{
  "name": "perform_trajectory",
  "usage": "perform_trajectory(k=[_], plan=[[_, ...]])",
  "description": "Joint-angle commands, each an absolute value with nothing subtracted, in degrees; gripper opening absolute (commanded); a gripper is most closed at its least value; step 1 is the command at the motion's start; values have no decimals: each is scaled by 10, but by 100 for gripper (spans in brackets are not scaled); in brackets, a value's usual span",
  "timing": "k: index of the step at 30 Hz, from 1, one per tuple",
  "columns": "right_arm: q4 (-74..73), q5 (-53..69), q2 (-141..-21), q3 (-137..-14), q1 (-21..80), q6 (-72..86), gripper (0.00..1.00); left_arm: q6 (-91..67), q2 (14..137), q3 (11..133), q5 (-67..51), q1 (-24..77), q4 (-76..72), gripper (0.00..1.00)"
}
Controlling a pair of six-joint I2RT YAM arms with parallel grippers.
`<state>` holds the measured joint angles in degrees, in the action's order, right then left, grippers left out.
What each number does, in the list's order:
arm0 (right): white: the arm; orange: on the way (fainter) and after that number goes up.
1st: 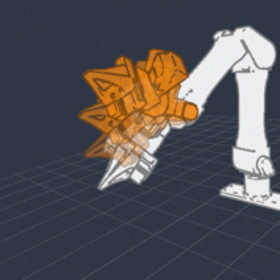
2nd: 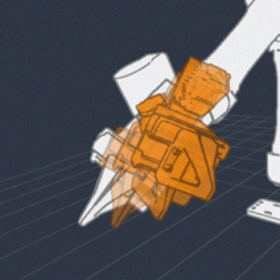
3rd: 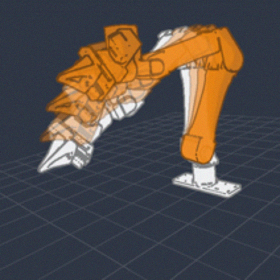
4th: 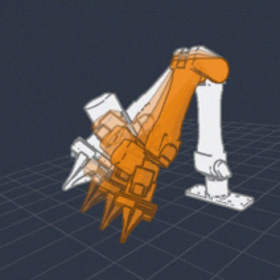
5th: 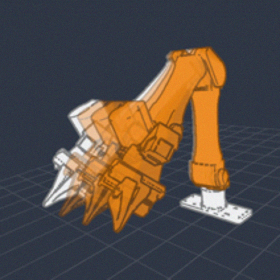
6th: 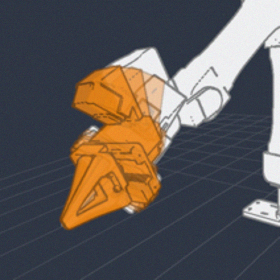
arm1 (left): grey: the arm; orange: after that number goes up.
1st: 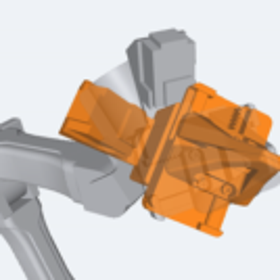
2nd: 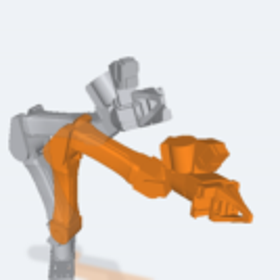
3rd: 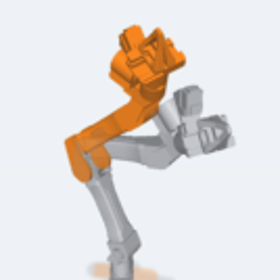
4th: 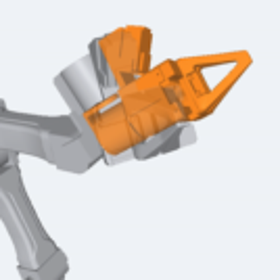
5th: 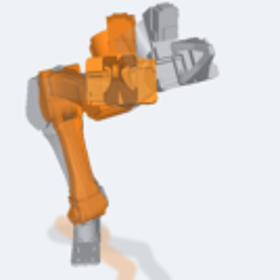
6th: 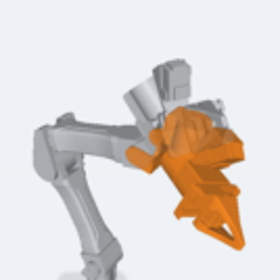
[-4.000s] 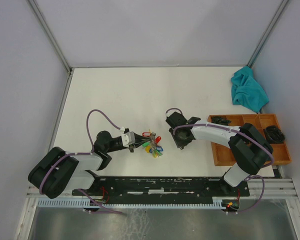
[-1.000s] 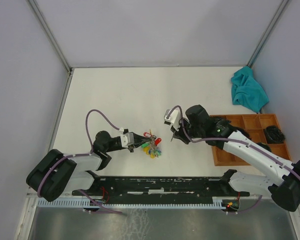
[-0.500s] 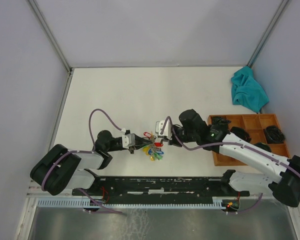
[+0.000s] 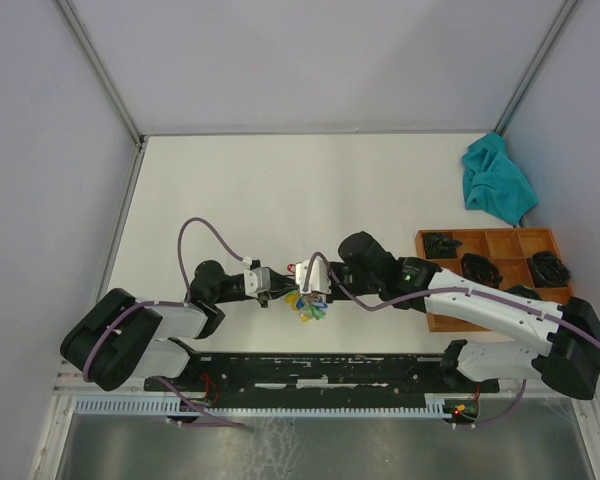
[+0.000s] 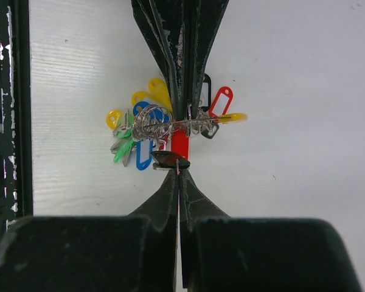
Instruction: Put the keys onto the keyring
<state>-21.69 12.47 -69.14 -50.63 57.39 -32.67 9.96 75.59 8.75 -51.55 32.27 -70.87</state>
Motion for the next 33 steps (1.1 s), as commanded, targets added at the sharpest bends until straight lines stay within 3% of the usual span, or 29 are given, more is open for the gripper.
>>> perform_trajectory(k=[1,33], plan=[[-199,87,-697,-522,587,-340,1,76,753,108,-527,326,-744,3],[-170,41,-701,-513,617,-338,1,72,743,106,-526,327,-744,3]])
